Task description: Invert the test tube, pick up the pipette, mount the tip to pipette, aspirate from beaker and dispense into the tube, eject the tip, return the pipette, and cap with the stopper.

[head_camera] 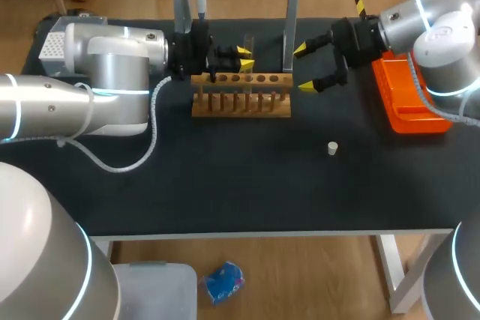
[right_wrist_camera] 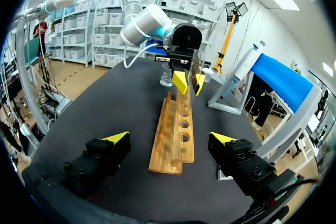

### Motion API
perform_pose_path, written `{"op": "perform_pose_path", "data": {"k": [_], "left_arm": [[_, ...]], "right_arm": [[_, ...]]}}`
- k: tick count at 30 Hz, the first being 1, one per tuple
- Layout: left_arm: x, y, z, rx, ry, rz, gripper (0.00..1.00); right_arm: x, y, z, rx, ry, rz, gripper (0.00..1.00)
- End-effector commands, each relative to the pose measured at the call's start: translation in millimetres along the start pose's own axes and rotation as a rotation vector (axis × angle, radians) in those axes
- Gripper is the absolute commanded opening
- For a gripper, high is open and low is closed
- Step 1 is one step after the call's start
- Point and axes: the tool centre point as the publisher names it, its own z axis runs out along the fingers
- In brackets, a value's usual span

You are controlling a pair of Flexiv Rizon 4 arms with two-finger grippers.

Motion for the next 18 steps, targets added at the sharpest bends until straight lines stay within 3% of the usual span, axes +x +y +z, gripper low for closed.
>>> {"op": "perform_pose_path", "data": {"k": [1,13,14,18], "left_arm": [[-3.0,2.8,0.3,-0.012,0.007,-0.004,0.00],[-1.9,7.5,1.7,-0.029,0.004,-0.014,0.00],[-2.0,7.4,0.7,-0.012,-0.011,-0.009,1.00],[-1.9,3.0,-7.3,-0.027,-0.023,-0.006,1.00]], "right_arm": [[0.0,-0.3,-0.1,0.001,0.001,0.000,1.00],[0.0,-0.3,-0.1,0.001,0.001,0.000,1.00],[0.0,-0.3,-0.1,0.001,0.001,0.000,1.00],[0.0,-0.3,-0.1,0.001,0.001,0.000,1.00]]}}
